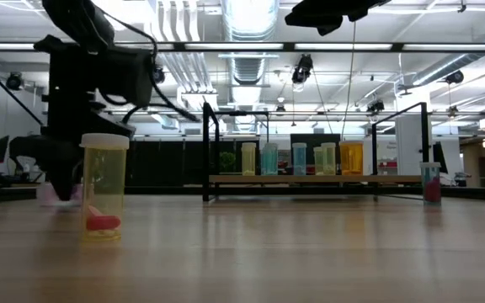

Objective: Pick and place medicine bottles onto shelf by color
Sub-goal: Put the pink pill bottle on the shelf

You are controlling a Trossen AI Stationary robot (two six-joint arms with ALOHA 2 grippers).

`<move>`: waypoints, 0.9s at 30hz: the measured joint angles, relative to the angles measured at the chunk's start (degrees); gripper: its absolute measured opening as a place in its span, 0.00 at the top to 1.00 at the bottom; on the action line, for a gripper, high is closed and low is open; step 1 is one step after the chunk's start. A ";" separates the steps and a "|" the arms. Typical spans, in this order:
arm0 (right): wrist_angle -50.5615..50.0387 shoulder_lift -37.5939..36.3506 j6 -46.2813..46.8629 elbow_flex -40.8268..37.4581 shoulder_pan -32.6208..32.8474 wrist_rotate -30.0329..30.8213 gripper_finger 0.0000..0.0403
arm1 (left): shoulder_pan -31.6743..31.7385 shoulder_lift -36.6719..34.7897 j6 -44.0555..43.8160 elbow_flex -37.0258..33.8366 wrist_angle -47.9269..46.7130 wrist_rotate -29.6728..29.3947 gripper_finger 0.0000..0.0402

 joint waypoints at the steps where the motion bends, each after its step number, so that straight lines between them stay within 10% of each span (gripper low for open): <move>1: 0.01 0.00 0.00 0.00 0.00 0.00 0.65 | -0.01 -0.36 -0.02 0.36 0.15 -0.20 0.87; 7: 0.33 0.00 -0.84 -0.07 0.00 0.00 0.65 | -0.63 -6.27 2.02 3.36 12.64 -0.24 0.84; 15: 15.26 0.05 2.95 -7.44 0.02 1.19 0.66 | -3.60 -17.37 16.30 1.61 55.85 3.82 0.84; 27: 38.42 3.80 6.79 -18.84 0.02 1.55 0.66 | -3.81 -12.68 21.29 -2.63 90.45 11.93 0.84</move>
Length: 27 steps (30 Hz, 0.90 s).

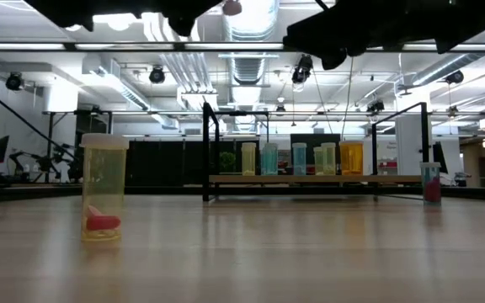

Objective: Pick and place medicine bottles onto shelf by color
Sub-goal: Put the pink pill bottle on the shelf

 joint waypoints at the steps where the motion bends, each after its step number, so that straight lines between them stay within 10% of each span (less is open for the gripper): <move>1: 0.05 0.00 -0.01 0.00 0.00 0.00 0.66 | 0.01 1.40 0.03 -0.01 2.19 0.40 0.84; 27: -5.86 -0.02 6.04 0.04 0.02 -0.20 0.65 | 0.00 12.89 1.46 1.96 8.36 2.01 0.84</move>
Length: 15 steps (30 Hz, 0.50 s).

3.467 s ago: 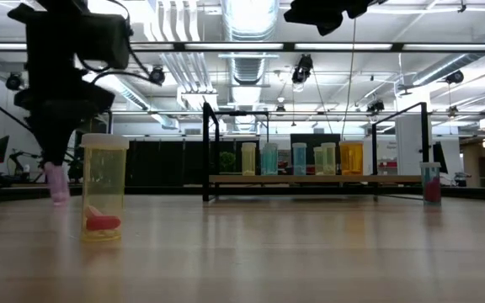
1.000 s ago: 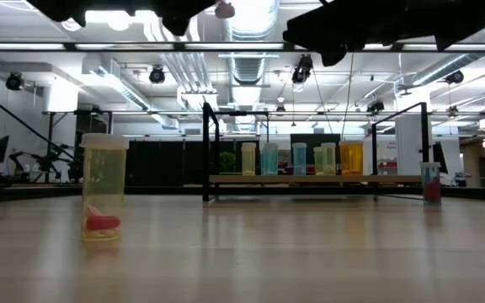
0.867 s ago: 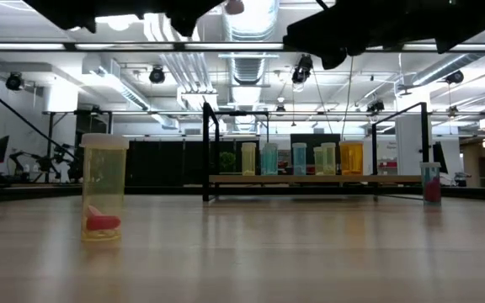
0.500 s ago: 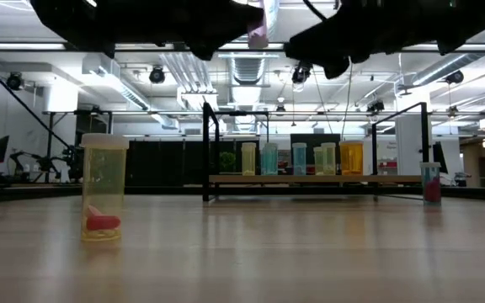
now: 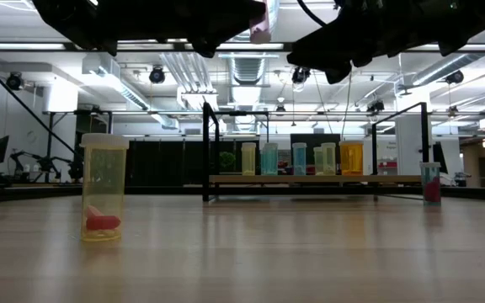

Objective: Pick and place medicine bottles onto shelf by color
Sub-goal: Put the pink pill bottle on the shelf

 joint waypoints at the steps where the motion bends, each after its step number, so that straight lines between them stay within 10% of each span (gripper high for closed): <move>1: -0.02 0.00 0.05 -0.04 0.00 0.00 0.66 | 0.00 0.00 0.06 0.00 -0.02 -0.02 0.84; 15: -7.29 -0.01 16.97 -0.77 0.00 -0.95 0.65 | -8.23 -0.07 42.68 0.84 -15.50 -7.18 0.84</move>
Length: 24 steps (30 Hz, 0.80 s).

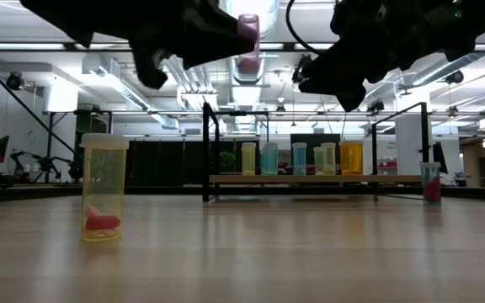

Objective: Pick and place medicine bottles onto shelf by color
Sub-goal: Put the pink pill bottle on the shelf

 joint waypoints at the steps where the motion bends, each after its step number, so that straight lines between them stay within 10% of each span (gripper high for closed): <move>1: -0.03 -0.06 0.77 0.00 0.00 -0.02 0.65 | -0.78 0.00 3.48 -0.08 -0.01 -0.51 0.84; 15: 1.94 -4.15 14.24 0.00 0.00 -0.04 0.56 | -6.95 0.00 41.82 -0.89 0.14 -13.28 0.84; 24: 9.51 -4.77 7.24 0.00 1.79 0.25 0.42 | -8.48 0.00 56.05 -0.86 1.25 -13.09 0.84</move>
